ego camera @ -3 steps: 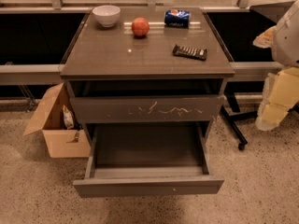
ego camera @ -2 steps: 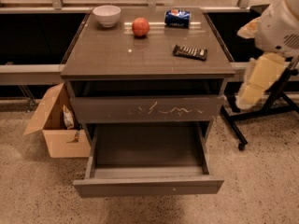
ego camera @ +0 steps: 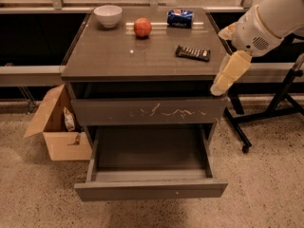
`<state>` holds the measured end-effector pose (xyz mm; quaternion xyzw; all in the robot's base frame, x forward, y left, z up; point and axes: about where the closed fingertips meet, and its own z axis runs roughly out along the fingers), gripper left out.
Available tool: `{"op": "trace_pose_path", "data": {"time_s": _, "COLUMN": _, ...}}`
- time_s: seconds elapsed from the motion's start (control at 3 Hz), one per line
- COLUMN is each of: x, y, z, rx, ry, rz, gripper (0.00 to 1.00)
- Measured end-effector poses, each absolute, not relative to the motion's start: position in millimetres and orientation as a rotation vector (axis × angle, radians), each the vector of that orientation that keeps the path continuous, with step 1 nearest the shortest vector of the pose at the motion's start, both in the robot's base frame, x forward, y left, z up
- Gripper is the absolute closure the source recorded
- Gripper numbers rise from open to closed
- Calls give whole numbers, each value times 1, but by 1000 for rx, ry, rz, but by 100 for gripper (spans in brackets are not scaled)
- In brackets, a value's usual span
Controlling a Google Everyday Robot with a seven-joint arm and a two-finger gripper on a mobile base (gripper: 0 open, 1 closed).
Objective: Place rxbar chocolate into middle drawer
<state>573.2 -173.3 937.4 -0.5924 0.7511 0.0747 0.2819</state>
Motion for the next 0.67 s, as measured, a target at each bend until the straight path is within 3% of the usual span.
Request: {"op": "trace_pose_path", "data": {"time_s": 0.67, "x": 594, "y": -181, "z": 937, "rx": -1511, "ry": 1950, "rz": 239, "gripper": 0}}
